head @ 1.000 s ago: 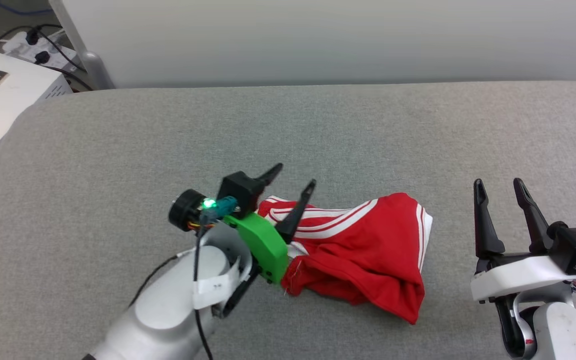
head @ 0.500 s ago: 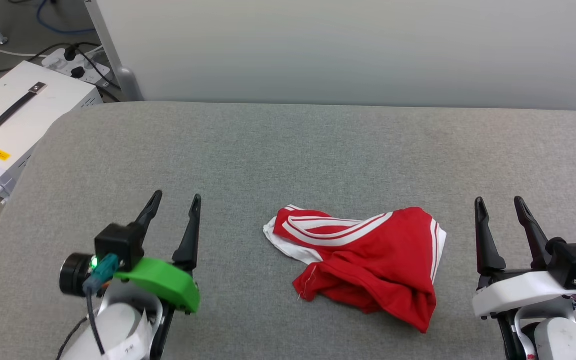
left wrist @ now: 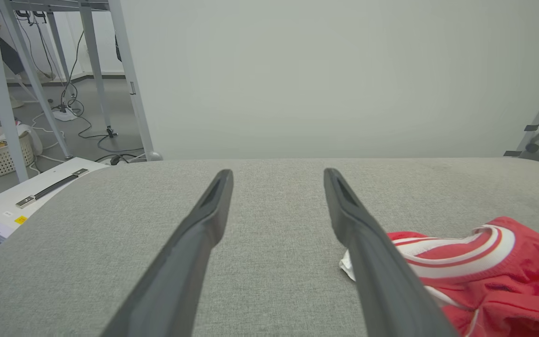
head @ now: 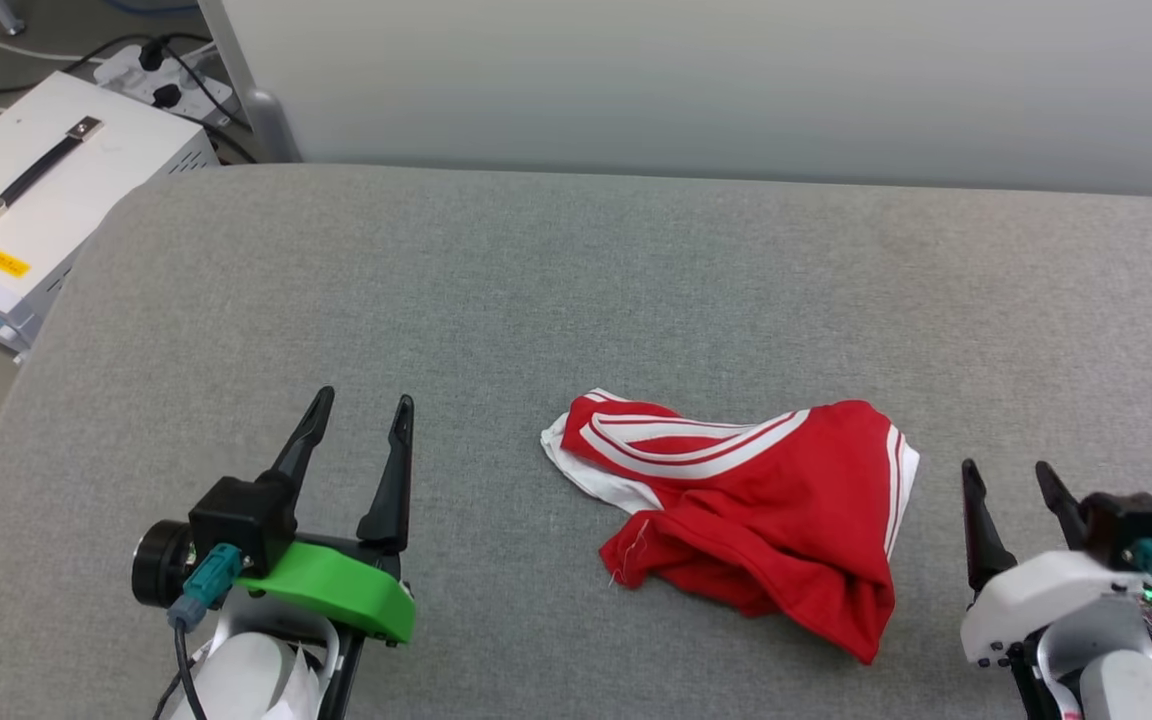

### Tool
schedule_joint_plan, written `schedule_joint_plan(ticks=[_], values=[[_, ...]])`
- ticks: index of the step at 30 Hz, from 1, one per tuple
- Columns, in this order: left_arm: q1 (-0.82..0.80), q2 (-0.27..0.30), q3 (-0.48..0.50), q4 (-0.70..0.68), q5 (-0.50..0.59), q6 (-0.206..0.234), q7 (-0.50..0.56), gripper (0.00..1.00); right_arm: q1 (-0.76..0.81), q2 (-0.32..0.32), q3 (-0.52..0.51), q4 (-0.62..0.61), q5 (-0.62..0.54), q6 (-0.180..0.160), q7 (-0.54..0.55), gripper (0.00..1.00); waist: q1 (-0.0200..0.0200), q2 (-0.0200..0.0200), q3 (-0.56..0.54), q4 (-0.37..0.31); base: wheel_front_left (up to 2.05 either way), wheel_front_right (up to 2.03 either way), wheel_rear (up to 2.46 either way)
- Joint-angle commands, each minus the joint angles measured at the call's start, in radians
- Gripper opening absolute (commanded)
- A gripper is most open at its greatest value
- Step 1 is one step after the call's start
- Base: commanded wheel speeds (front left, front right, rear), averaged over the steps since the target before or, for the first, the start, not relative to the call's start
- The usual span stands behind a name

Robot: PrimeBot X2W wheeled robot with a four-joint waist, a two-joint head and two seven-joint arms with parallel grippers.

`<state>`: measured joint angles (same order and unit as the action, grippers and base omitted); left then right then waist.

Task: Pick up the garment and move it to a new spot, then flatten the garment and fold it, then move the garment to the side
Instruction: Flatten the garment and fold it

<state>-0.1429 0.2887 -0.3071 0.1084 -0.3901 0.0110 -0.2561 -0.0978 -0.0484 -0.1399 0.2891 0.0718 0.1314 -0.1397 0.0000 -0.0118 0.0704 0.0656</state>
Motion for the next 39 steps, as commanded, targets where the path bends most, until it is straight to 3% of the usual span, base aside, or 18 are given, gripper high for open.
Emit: schedule_joint_plan(ticks=[1, 9, 18, 19, 21, 32, 39], values=[[0.013, -0.015, 0.012, 0.006, 0.021, -0.014, -0.006, 1.00, -0.037, -0.002, -0.007, 0.016, -0.011, -0.001, 0.045, 1.00, 0.0000, 0.0118, 0.020, 0.012, 0.00, 0.00, 0.00], [-0.007, -0.070, 0.059, 0.033, 0.078, -0.072, -0.006, 1.00, -0.122, -0.007, -0.002, 0.099, 0.003, -0.001, 0.261, 1.00, 0.0000, 0.0118, 0.072, 0.055, 0.00, 0.00, 0.00], [-0.020, -0.108, 0.099, 0.052, 0.121, -0.107, -0.006, 1.00, -0.164, -0.029, 0.023, 0.196, 0.008, -0.001, 0.352, 1.00, 0.0000, 0.0118, 0.104, 0.095, 0.00, 0.00, 0.00], [-0.020, -0.112, 0.101, 0.055, 0.126, -0.110, -0.006, 1.00, -0.165, -0.032, 0.033, 0.206, 0.007, -0.001, 0.356, 0.91, 0.0000, 0.0118, 0.106, 0.098, 0.00, 0.00, 0.00], [-0.022, -0.118, 0.105, 0.059, 0.134, -0.116, -0.006, 1.00, -0.167, -0.038, 0.052, 0.219, 0.007, -0.001, 0.356, 0.00, 0.0000, 0.0118, 0.109, 0.102, 0.00, 0.00, 0.00], [-0.004, -0.137, 0.133, 0.084, 0.161, -0.132, -0.006, 1.00, -0.168, -0.100, 0.005, 0.181, -0.010, -0.001, 0.289, 0.00, 0.0000, 0.0118, 0.063, 0.072, 0.00, 0.00, 0.00], [0.006, -0.141, 0.140, 0.087, 0.168, -0.137, -0.006, 1.00, -0.135, -0.186, -0.047, 0.103, -0.033, -0.001, 0.330, 0.00, 0.0000, 0.0118, 0.041, 0.044, 0.00, 0.00, 0.00]])
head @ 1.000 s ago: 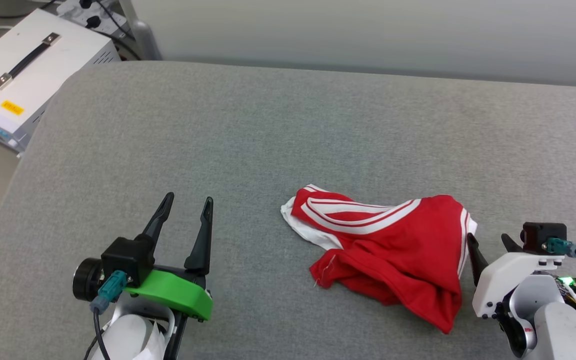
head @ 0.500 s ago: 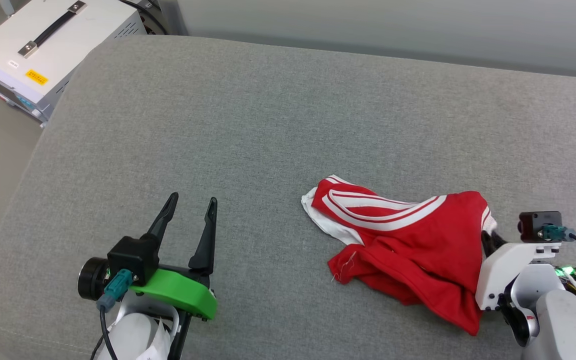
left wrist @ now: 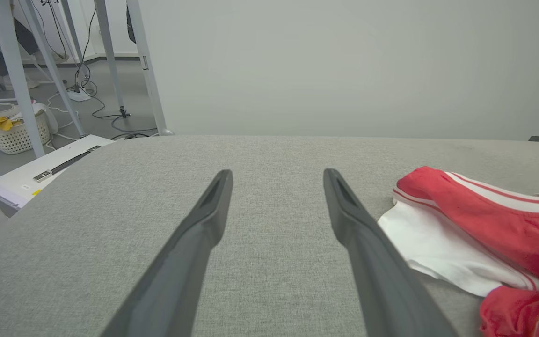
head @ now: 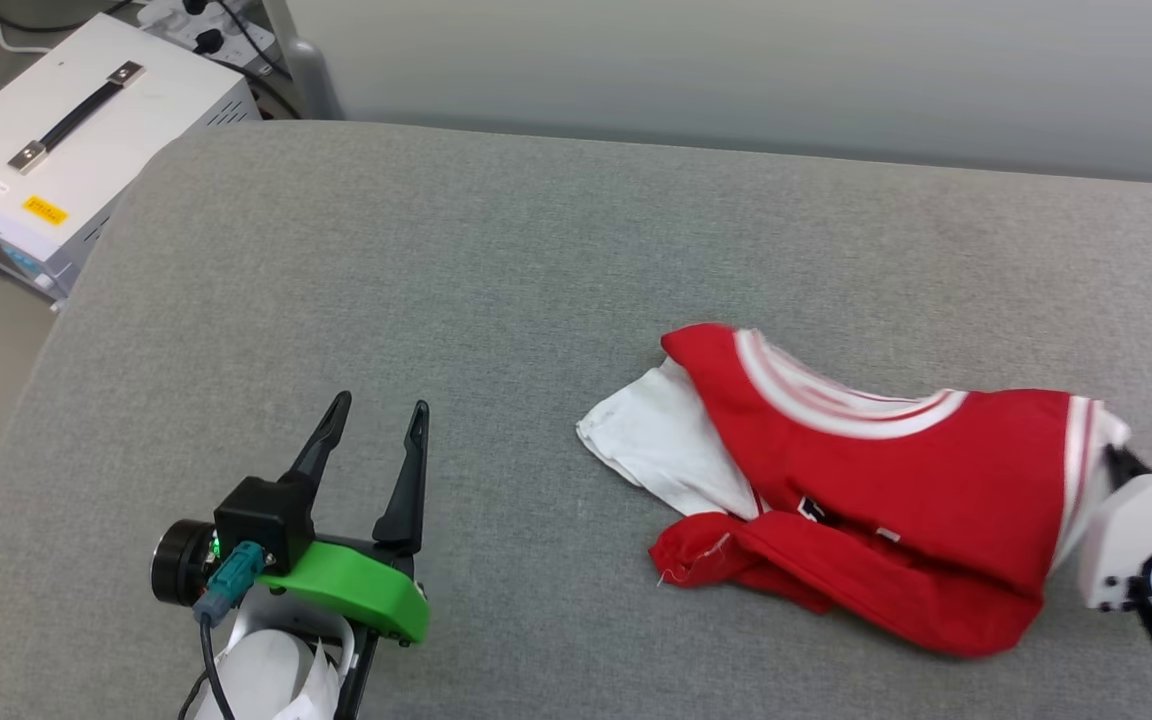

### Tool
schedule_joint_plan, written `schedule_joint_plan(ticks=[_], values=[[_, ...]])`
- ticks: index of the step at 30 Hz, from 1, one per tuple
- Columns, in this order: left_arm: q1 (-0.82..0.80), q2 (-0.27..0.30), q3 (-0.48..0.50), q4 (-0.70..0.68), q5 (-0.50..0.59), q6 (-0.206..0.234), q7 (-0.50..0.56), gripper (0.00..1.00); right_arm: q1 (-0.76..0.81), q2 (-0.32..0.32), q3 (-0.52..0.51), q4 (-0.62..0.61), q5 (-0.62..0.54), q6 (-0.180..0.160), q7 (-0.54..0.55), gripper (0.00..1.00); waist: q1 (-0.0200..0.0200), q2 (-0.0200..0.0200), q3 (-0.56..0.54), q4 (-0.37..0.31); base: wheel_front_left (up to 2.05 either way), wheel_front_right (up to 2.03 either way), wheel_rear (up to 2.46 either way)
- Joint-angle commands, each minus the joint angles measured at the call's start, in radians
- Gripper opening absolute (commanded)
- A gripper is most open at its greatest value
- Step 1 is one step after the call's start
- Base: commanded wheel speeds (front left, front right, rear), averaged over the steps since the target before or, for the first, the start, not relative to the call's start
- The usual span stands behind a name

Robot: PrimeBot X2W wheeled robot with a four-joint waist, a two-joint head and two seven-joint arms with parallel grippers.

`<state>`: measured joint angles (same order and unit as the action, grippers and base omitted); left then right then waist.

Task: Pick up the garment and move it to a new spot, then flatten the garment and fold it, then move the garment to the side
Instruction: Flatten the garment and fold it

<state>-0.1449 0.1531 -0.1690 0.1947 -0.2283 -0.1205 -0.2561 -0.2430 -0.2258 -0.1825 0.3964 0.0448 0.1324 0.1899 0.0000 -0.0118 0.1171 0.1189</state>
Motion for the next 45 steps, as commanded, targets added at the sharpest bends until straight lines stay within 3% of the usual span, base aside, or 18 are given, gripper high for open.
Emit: schedule_joint_plan(ticks=[1, 11, 12, 13, 14, 24, 32, 45], values=[[0.008, -0.006, 0.001, 0.000, 0.007, -0.006, -0.006, 1.00, 0.011, -0.024, -0.017, -0.013, -0.013, -0.002, 0.010, 0.00, 0.0000, 0.0118, -0.004, -0.013, 0.00, 0.00, 0.00], [-0.015, -0.009, -0.007, 0.003, 0.011, -0.009, -0.006, 1.00, -0.016, -0.055, -0.166, 0.006, -0.141, -0.002, 0.064, 0.00, 0.0000, 0.0118, 0.038, -0.034, 0.00, 0.00, 0.00], [-0.018, -0.013, -0.008, 0.004, 0.004, -0.009, -0.006, 1.00, -0.019, -0.051, -0.171, 0.012, -0.148, -0.002, 0.059, 0.22, 0.0000, 0.0118, 0.040, -0.035, 0.00, 0.00, 0.00], [-0.021, -0.017, -0.007, 0.005, -0.005, -0.009, -0.006, 1.00, -0.023, -0.044, -0.180, 0.021, -0.154, -0.002, 0.050, 0.84, 0.0000, 0.0118, 0.042, -0.035, 0.00, 0.00, 0.00], [-0.024, -0.017, -0.008, 0.005, -0.008, -0.009, -0.006, 1.00, -0.026, -0.039, -0.188, 0.028, -0.161, -0.002, 0.044, 1.00, 0.0000, 0.0118, 0.043, -0.036, 0.00, 0.00, 0.00], [-0.016, -0.010, -0.022, 0.022, -0.007, -0.010, -0.006, 1.00, -0.027, 0.027, -0.185, 0.047, -0.172, -0.002, -0.131, 1.00, 0.0000, 0.0118, -0.012, -0.057, 0.00, 0.00, 0.00], [0.014, -0.022, -0.049, 0.002, -0.038, -0.010, -0.006, 1.00, 0.061, 0.112, -0.079, -0.106, -0.102, -0.002, -0.375, 1.00, 0.0000, 0.0118, -0.059, -0.093, 0.00, 0.00, 0.00], [-0.002, -0.059, -0.037, 0.076, -0.041, 0.007, -0.005, 1.00, 0.145, 0.164, -0.002, -0.322, -0.038, -0.002, -0.450, 1.00, 0.0000, 0.0118, -0.011, -0.165, 0.00, 0.00, 0.00]])
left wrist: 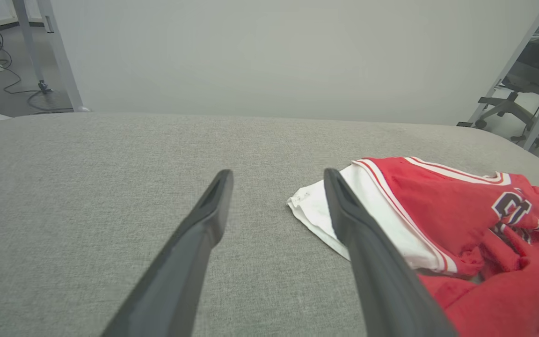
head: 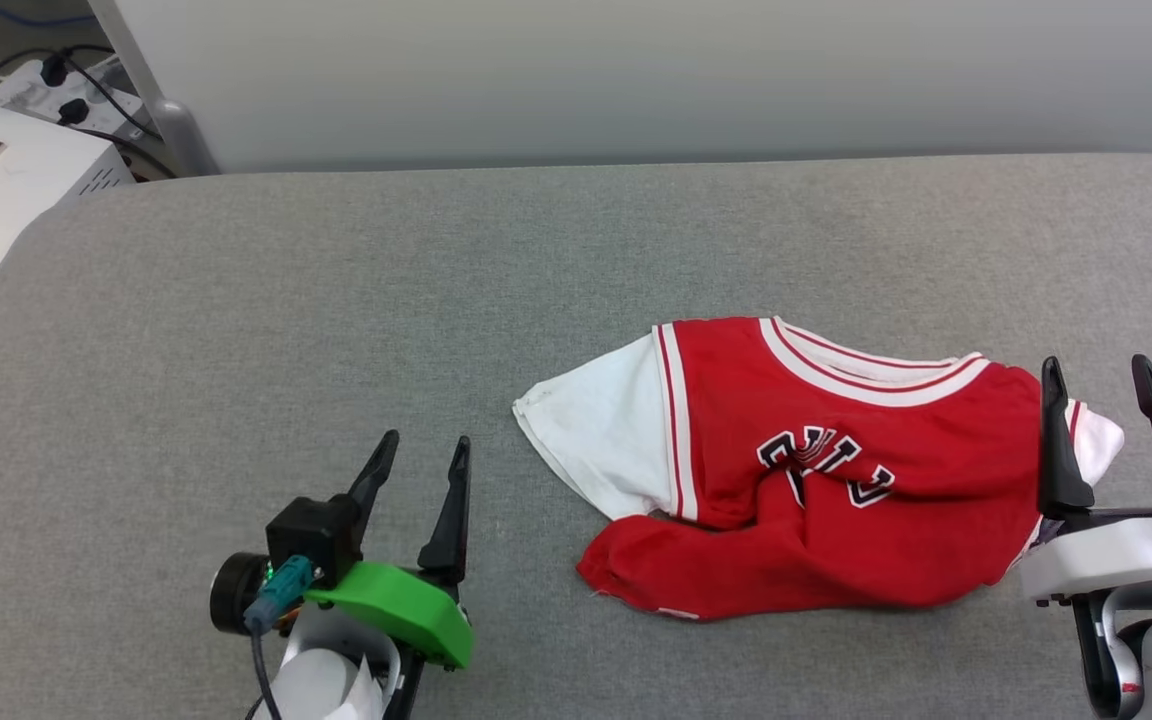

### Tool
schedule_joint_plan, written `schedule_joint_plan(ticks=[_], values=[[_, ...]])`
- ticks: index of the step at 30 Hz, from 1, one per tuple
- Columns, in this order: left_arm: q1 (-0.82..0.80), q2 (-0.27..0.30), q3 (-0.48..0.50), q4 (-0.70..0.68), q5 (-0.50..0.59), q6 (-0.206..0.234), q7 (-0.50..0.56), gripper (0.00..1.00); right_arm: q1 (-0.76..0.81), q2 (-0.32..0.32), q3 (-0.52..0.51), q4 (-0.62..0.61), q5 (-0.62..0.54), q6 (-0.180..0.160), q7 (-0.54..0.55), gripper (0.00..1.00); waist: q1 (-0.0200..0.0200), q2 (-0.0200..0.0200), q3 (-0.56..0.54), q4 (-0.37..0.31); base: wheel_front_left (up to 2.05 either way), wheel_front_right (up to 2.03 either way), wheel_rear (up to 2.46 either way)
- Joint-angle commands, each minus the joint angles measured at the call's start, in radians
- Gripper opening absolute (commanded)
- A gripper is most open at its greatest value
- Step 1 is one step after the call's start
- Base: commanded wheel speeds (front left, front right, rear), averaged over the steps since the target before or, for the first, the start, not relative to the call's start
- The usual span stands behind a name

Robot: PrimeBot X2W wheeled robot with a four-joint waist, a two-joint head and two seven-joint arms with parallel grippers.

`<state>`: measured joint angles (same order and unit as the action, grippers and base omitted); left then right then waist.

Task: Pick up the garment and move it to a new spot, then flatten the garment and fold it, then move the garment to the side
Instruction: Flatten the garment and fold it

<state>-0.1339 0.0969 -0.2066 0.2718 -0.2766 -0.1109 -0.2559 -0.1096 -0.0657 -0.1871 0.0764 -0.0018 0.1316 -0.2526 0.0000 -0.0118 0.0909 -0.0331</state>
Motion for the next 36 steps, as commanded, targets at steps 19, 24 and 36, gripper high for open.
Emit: schedule_joint_plan(ticks=[19, 24, 36], values=[[-0.430, 0.052, -0.143, 0.150, 0.012, 0.003, 0.745, 1.00, -0.038, 0.014, 0.029, -0.069, 0.039, -0.001, -0.009, 1.00, 0.0000, 0.0118, 0.179, -0.072, 0.00, 0.00, 0.00], [-0.476, 0.083, -0.150, 0.188, 0.032, 0.012, 0.795, 1.00, -0.051, 0.015, 0.042, -0.071, 0.043, -0.001, -0.009, 1.00, 0.0000, 0.0118, 0.214, -0.088, 0.00, 0.00, 0.00], [-0.457, 0.084, -0.156, 0.293, 0.008, 0.012, 0.758, 0.00, -0.063, 0.015, 0.040, -0.069, 0.054, -0.001, -0.009, 1.00, 0.0000, 0.0118, 0.231, -0.094, 0.00, 0.00, 0.00]])
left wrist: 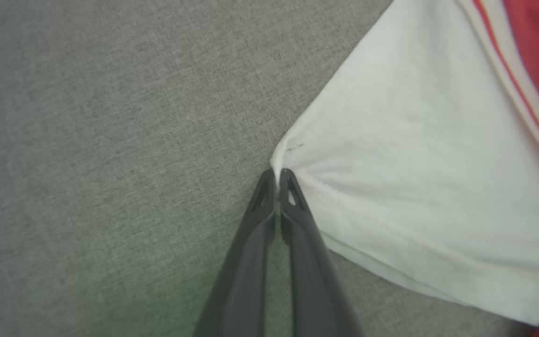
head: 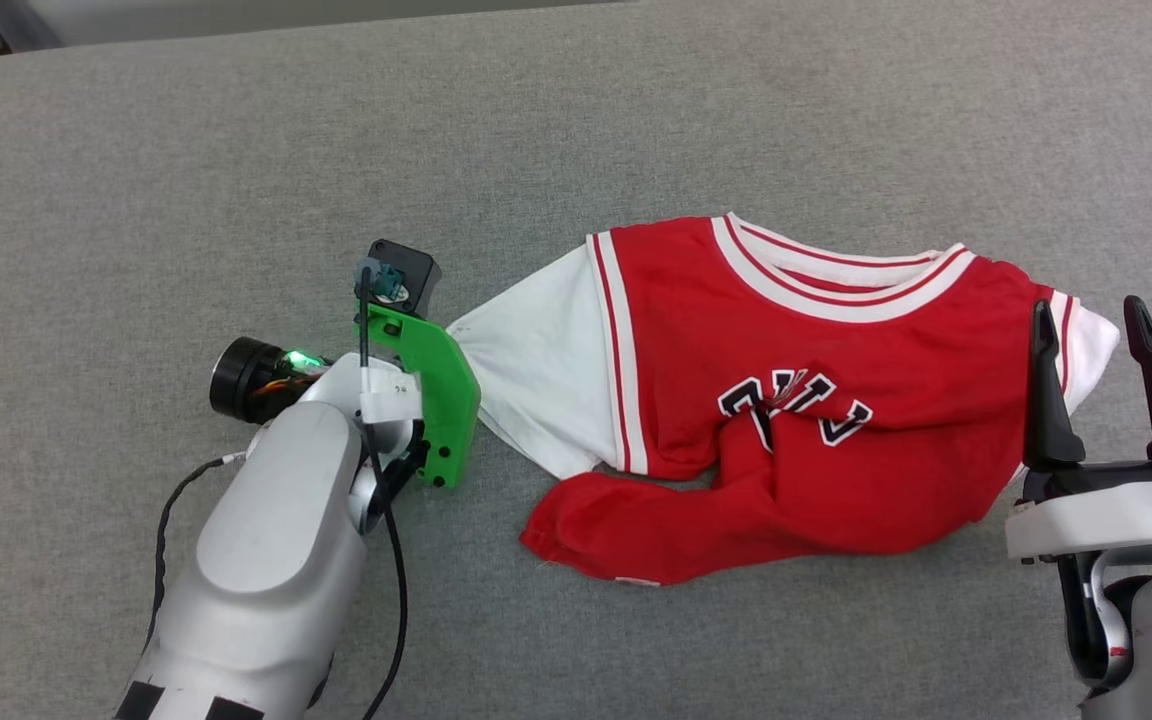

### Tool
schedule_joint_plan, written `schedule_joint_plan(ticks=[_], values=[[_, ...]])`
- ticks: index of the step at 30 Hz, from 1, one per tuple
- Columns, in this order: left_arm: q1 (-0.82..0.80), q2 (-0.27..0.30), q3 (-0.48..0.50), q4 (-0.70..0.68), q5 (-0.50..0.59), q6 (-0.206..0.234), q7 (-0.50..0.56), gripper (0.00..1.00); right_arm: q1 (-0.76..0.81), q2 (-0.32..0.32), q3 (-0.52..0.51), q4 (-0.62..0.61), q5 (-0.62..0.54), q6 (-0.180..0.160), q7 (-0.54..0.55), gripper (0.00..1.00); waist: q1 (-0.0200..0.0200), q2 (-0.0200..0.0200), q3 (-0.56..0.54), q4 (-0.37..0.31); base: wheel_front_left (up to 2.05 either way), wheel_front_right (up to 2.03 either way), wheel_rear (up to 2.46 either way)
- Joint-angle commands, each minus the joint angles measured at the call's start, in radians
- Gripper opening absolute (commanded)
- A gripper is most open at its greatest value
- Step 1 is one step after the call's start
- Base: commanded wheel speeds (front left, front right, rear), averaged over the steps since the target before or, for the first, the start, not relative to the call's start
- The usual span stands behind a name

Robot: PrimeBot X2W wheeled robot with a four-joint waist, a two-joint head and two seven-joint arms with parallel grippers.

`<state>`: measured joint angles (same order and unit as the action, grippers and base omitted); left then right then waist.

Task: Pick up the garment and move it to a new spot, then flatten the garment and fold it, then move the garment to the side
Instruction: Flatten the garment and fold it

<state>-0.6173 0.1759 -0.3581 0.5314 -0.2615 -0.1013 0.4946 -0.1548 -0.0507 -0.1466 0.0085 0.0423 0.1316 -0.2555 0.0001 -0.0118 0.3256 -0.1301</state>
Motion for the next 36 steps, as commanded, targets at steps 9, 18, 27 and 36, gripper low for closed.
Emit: schedule_joint_plan(ticks=[9, 18, 27, 36], values=[[0.052, 0.016, 0.056, 0.049, -0.052, 0.030, -0.127, 0.00, -0.006, 0.000, -0.006, 0.013, -0.015, -0.001, -0.006, 1.00, -0.0001, 0.0118, -0.056, 0.045, 0.00, 0.00, 0.00], [0.097, 0.101, 0.162, 0.005, -0.107, 0.060, -0.231, 0.00, 0.013, 0.000, -0.008, 0.036, -0.034, -0.001, -0.006, 1.00, -0.0001, 0.0118, -0.113, 0.098, 0.00, 0.00, 0.00], [0.213, 0.161, 0.220, -0.060, -0.152, 0.072, -0.247, 0.00, 0.023, 0.000, -0.006, 0.070, -0.044, -0.001, -0.006, 1.00, -0.0001, 0.0118, -0.123, 0.135, 0.00, 0.00, 0.00], [0.267, 0.134, 0.178, -0.124, -0.137, 0.036, -0.386, 1.00, 0.018, -0.014, -0.004, 0.113, -0.040, -0.001, 0.037, 1.00, -0.0001, 0.0118, -0.143, 0.165, 0.00, 0.00, 0.00]])
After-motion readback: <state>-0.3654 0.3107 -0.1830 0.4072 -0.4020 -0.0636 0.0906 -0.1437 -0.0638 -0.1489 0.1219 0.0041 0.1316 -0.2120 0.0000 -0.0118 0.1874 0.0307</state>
